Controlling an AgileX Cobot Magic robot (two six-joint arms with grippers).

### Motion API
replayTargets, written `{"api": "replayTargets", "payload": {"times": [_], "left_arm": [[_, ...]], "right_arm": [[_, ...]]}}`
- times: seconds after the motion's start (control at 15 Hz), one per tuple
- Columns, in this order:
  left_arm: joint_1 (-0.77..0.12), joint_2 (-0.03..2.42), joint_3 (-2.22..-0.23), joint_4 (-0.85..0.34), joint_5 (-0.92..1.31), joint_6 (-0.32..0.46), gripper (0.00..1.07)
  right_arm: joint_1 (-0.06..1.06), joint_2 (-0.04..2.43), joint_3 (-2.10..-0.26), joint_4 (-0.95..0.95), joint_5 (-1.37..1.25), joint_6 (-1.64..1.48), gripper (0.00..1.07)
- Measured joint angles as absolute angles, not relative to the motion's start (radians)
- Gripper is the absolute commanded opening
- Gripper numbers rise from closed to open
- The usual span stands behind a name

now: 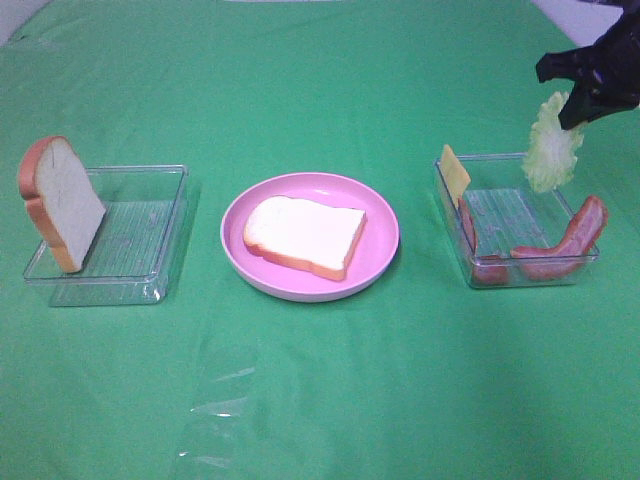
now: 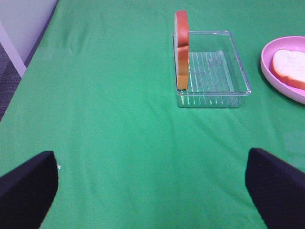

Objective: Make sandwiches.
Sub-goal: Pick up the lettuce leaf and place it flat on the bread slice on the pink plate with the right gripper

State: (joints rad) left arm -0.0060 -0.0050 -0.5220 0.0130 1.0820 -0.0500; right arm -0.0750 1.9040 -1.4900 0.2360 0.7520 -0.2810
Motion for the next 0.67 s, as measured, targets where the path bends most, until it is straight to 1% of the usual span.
{"api": "replayTargets", "payload": {"times": [0.07,0.2,0.27,0.4,0.67], "left_arm": [[-0.006,-0.005,-0.522,0.013,1.082,-0.050,1.00],[-0.006,-0.005,-0.522,0.013,1.082,-0.050,1.00],[-0.006,-0.005,-0.522,0.013,1.082,-0.050,1.00],[-0.006,-0.005,-0.522,0.013,1.082,-0.050,1.00],[-0.006,-0.005,-0.522,0.013,1.082,-0.050,1.00]], "right_arm": [[-0.074,1.822,-1.490,0.278,0.769,-0.281,0.00],[-0.059,1.765,-1.490,0.324,0.782,-0.281,0.00],[-0.034,1.734,-1.490,0.348,0.787,-0.281,0.00],[0.063,1.710,-1.490,0.383,0.788,-0.281,0.00],[0.296,1.731,-1.490,0.463,0.745,-0.281,0.00]]}}
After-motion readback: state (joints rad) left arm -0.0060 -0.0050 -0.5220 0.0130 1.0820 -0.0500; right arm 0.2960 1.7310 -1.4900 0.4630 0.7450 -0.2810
